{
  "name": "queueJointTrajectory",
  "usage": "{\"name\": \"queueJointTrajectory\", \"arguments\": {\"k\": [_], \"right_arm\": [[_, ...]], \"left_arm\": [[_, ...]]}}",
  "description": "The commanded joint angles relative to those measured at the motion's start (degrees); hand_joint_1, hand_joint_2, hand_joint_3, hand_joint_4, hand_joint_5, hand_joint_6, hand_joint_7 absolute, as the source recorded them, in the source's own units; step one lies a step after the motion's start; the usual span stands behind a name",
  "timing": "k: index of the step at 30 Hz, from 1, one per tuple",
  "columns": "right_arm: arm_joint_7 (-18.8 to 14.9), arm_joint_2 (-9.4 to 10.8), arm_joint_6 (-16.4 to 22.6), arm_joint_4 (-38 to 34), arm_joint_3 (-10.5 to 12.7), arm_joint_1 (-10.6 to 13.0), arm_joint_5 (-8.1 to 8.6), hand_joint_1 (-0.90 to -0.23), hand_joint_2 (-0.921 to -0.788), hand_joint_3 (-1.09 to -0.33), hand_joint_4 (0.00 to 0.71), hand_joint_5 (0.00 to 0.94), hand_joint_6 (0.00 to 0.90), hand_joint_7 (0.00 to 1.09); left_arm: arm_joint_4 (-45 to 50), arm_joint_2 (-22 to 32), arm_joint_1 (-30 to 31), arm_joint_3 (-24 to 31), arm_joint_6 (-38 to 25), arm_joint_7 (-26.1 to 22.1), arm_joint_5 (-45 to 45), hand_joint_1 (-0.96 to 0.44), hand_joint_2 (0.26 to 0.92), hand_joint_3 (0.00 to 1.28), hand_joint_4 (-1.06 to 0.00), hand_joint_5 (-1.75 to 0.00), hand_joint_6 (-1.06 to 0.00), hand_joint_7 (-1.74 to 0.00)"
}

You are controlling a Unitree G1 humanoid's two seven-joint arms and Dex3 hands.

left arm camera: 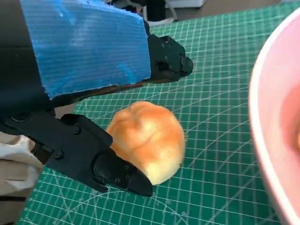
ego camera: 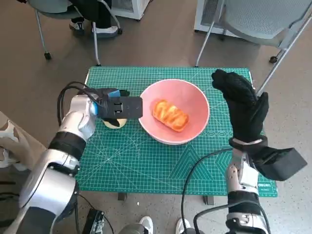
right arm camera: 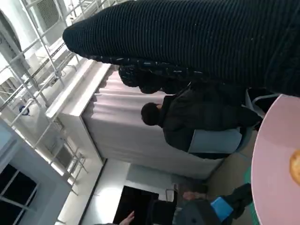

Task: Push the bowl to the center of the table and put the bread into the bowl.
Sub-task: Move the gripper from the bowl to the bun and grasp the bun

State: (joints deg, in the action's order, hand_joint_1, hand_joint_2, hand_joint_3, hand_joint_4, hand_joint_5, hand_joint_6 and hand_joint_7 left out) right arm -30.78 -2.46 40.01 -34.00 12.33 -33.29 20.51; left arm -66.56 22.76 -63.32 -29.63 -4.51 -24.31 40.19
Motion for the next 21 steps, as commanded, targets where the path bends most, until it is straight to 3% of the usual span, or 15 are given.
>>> {"name": "queueJointTrajectory", "arguments": {"k": [1, 21], "right_arm": [[0.27, -0.18, -1.06, -0.25, 0.14, 1.32, 0.57, -0.632, -0.921, -0.745, 0.233, 0.002, 0.098, 0.42], [0.71, -0.01, -0.93, 0.01, -0.03, 1.67, 0.1, -0.634, -0.921, -0.745, 0.233, 0.001, 0.1, 0.42]], "left_arm": [[-2.82, -0.9, -2.29, -0.87, 0.58, 0.84, 0.43, -0.44, 0.706, 0.01, 0.0, 0.0, -0.15, 0.0], [-8.17, -3.03, -2.62, -3.77, -0.35, 1.42, 1.06, -0.42, 0.718, 0.01, 0.0, 0.0, -0.14, 0.0]]}}
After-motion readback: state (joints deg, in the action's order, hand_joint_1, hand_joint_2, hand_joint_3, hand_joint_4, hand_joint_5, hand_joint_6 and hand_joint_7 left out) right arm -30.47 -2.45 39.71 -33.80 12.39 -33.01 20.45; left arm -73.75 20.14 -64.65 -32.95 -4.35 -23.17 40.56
